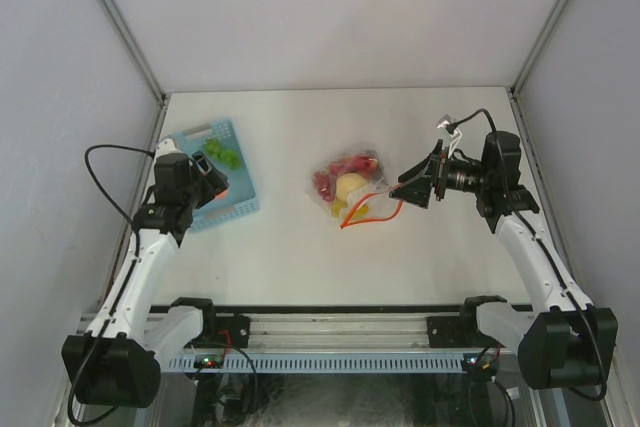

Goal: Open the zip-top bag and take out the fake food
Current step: Place the fake fruit in the bin.

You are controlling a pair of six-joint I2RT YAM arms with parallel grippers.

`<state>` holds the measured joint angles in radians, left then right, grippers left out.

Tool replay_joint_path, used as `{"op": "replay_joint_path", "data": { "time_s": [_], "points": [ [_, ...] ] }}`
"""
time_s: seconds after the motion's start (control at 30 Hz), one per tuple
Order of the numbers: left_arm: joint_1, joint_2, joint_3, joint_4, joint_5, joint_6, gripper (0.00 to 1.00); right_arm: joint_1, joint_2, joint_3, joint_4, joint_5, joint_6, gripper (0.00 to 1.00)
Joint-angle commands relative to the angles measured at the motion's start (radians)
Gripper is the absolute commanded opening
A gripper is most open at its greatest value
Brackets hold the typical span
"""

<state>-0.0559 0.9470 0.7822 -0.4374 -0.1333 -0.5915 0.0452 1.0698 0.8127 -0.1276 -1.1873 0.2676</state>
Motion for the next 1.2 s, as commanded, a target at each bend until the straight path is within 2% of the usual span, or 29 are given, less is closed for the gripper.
{"op": "replay_joint_path", "data": {
  "time_s": [0.0, 0.73, 1.17],
  "points": [
    [0.016, 0.031, 0.077, -0.014, -0.039, 0.021, 0.05, -0.006, 0.002, 0.041, 0.023, -0.001, -0.011, 0.87],
    [0.096, 0.306, 0.277, -0.093, -0.086, 0.05, 0.06, -0.008, 0.004, 0.041, 0.014, -0.003, -0.022, 0.86],
    [0.138, 0.658, 0.588, -0.242, -0.133, 0.091, 0.05, -0.01, 0.021, 0.041, 0.034, -0.004, -0.01, 0.86]
  ]
}}
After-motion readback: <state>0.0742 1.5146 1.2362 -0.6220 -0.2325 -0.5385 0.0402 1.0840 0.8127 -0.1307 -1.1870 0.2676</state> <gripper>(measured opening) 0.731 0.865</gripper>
